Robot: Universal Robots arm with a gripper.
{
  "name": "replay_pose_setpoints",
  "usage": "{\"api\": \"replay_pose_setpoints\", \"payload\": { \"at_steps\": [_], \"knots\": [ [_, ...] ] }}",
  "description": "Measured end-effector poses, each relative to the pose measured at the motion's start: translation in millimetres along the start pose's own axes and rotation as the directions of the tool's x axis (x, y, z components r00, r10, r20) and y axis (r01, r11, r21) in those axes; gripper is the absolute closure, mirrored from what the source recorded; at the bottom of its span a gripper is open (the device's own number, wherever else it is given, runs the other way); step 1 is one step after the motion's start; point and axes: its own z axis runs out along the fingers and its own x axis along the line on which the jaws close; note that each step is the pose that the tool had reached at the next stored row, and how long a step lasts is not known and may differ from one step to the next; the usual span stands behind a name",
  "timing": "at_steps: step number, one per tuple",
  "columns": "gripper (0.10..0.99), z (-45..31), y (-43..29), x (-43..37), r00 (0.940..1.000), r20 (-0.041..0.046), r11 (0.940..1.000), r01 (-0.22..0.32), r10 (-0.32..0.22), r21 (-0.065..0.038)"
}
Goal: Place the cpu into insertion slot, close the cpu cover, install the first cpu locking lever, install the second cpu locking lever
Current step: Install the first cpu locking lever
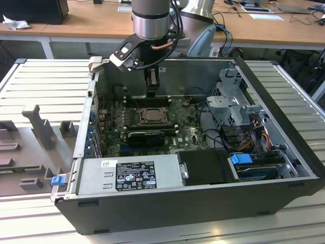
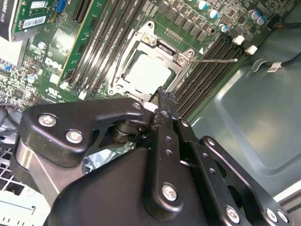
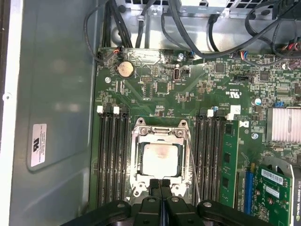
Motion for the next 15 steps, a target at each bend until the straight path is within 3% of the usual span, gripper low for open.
{"api": "replay_pose_setpoints", "payload": {
  "at_steps": [15],
  "knots": [
    [0.98,-0.3,0.0,0.0,0.9945,-0.0037,0.9945,0.105,-0.105,0.003]
  ]
}}
